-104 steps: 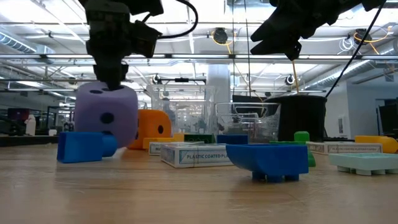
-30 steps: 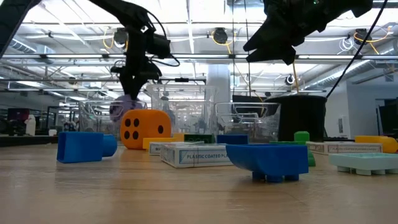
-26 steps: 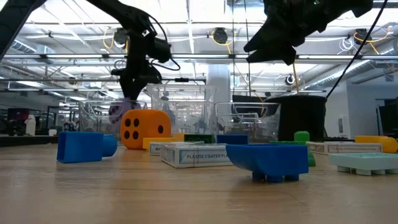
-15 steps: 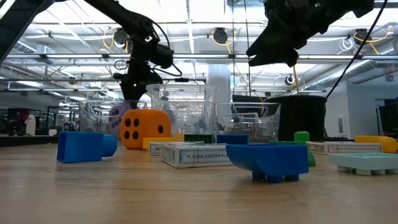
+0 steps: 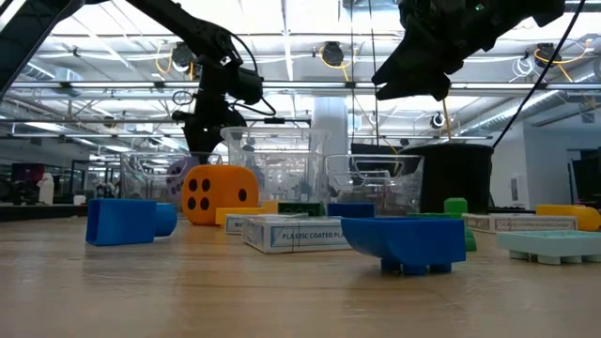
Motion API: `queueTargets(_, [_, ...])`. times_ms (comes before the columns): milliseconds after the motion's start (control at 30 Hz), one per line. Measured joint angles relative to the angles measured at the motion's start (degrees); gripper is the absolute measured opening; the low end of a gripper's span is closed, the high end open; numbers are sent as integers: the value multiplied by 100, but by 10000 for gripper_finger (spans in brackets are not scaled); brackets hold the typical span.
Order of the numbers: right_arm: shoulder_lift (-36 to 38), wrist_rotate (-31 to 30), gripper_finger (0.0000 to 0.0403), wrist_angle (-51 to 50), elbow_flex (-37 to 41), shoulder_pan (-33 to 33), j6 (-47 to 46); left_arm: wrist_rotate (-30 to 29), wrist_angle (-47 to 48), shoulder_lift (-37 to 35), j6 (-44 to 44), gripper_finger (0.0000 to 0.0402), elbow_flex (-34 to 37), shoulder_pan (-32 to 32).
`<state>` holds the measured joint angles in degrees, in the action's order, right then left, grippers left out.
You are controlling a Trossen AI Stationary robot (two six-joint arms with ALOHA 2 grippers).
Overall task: Pick & Place Toys
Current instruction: Put the purple dice into the left transparent bin
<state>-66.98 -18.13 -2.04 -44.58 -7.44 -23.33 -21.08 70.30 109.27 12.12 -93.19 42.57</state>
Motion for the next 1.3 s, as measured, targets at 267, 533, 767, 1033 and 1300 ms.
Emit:
queueTargets(267, [0,0,180,-2,0,0,0,0,2,0,2,113,0,0])
queueTargets(533, [0,0,180,-2,0,0,0,136,-2,0,4,113,0,0])
queueTargets(767, [0,0,180,-2,0,0,0,138,-2,0,15,141,0,0])
queueTargets(1033, [0,0,180,-1,0,0,1,144,-2,0,15,201,0,0])
queueTargets(1300, [0,0,180,0,0,0,1,146,-2,0,44,209,0,-11])
